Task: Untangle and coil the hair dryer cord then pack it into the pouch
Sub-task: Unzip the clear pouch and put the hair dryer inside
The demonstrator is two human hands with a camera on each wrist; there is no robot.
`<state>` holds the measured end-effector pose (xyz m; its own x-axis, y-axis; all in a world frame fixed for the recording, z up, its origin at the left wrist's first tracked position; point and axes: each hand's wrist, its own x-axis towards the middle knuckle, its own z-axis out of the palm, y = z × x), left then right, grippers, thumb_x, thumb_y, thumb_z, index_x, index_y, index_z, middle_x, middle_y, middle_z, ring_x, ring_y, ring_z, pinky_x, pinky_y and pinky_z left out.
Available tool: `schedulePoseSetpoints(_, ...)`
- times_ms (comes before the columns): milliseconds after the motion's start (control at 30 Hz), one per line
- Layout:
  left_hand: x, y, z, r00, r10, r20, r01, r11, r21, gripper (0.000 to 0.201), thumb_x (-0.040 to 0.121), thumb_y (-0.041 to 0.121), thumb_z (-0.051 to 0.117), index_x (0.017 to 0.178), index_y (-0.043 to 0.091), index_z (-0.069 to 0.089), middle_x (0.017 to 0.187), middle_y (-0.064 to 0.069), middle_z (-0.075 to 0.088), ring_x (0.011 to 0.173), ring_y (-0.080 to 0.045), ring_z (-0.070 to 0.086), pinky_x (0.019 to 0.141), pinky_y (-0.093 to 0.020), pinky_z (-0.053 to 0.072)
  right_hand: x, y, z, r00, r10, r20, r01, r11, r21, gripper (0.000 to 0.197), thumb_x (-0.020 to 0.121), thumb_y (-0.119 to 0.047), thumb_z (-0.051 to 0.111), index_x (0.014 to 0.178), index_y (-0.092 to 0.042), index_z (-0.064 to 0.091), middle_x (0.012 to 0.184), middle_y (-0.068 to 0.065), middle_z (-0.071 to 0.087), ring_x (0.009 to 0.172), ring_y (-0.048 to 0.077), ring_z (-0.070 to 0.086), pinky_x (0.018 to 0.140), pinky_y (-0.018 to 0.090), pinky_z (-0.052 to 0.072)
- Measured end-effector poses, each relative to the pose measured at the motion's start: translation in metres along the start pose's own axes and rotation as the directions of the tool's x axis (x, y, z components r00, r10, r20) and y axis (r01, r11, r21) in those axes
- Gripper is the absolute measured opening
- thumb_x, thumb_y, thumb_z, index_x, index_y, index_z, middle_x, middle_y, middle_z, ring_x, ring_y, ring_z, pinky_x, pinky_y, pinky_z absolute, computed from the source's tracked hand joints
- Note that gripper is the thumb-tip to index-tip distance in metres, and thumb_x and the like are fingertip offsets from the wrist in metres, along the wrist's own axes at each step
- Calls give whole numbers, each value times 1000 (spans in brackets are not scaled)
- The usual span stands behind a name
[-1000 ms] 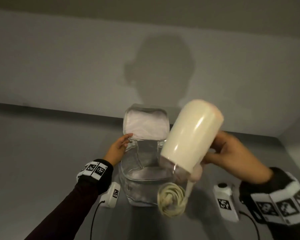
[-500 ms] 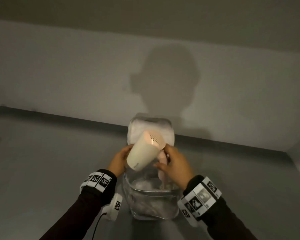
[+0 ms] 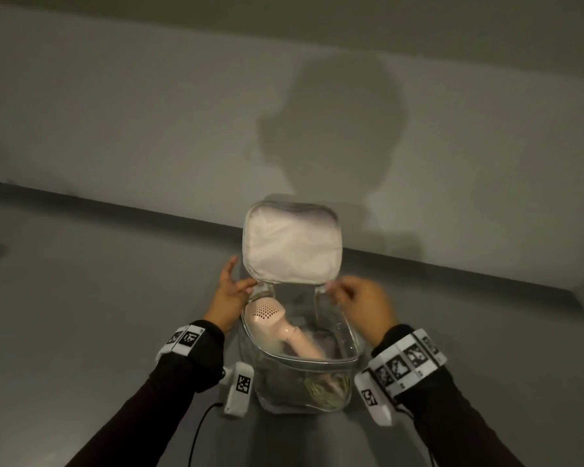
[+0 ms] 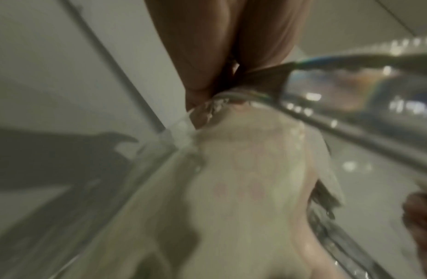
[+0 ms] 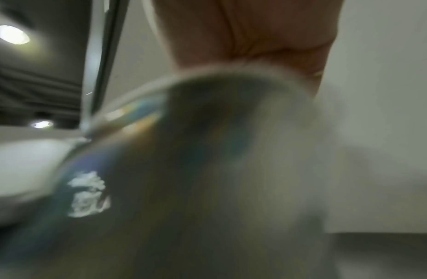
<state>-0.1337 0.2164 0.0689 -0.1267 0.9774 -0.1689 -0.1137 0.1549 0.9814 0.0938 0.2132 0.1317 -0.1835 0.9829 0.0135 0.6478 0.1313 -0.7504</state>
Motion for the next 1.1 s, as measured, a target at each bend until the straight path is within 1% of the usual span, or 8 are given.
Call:
schedulePoseSetpoints(100,-1,7,0,997,33,72,-33,999,-2,33,83,-11,47,104,12,57,83,5,73,82,-13,66,69,-21,55,16,19,-26,960,139,-241,-56,945,322,29,94,-23,42,70,-15,57,64,4,59,56,21,53,56,31,45)
schedulePoseSetpoints(233,2,4,-2,994,6,105,-7,1000,3,53,78,-17,39,45,17,62,74,11,74,81,-15,63,63,-16,55,35,39,-30,966,257,-7,-219,840,496,23,97,-26,36,84,-20,54,81,5,59,59,17,50,52,24,40)
schedulePoseSetpoints(333,6,2,-8,994,-22,103,18,999,38,45,85,-11,38,63,18,65,75,11,74,81,-14,63,65,-14,54,47,42,-12,935,259,244,-344,834,431,35,93,-44,37,100,-19,61,93,-3,63,70,17,52,58,26,39)
schedulePoseSetpoints(467,14,5,-15,976,-84,199,48,982,180,30,92,1,40,93,21,62,68,15,73,72,-10,64,67,-23,50,58,33,14,917,75,391,-137,982,133,20,87,-33,57,85,-15,66,81,0,60,74,6,55,70,21,41)
schedulePoseSetpoints(600,20,15,-22,965,-101,241,15,942,336,22,89,1,47,95,15,64,62,24,70,65,4,64,63,-9,51,66,37,23,932,50,360,-110,983,149,22,85,-25,61,65,-20,57,60,-7,47,43,-8,45,51,6,35)
schedulePoseSetpoints(800,16,25,-26,986,82,144,-147,833,534,16,82,-3,58,95,-5,67,61,19,68,63,10,61,63,2,42,66,44,31,941,86,328,-156,968,195,23,85,-26,61,66,-15,58,60,-1,49,51,2,46,56,15,37)
schedulePoseSetpoints(967,-14,30,-49,955,252,154,-281,618,734,14,79,2,64,90,5,72,68,11,50,61,2,53,63,3,36,65,48,32,968,126,215,-168,968,189,37,85,-28,62,55,-11,48,52,0,36,48,12,35,50,17,32)
schedulePoseSetpoints(1100,-63,23,-51,949,261,178,-308,631,712,21,75,18,64,82,37,69,62,14,54,66,10,55,60,-5,37,62,50,37,974,176,144,-205,951,229,33,83,-25,63,65,2,61,63,10,47,62,17,42,57,24,36)
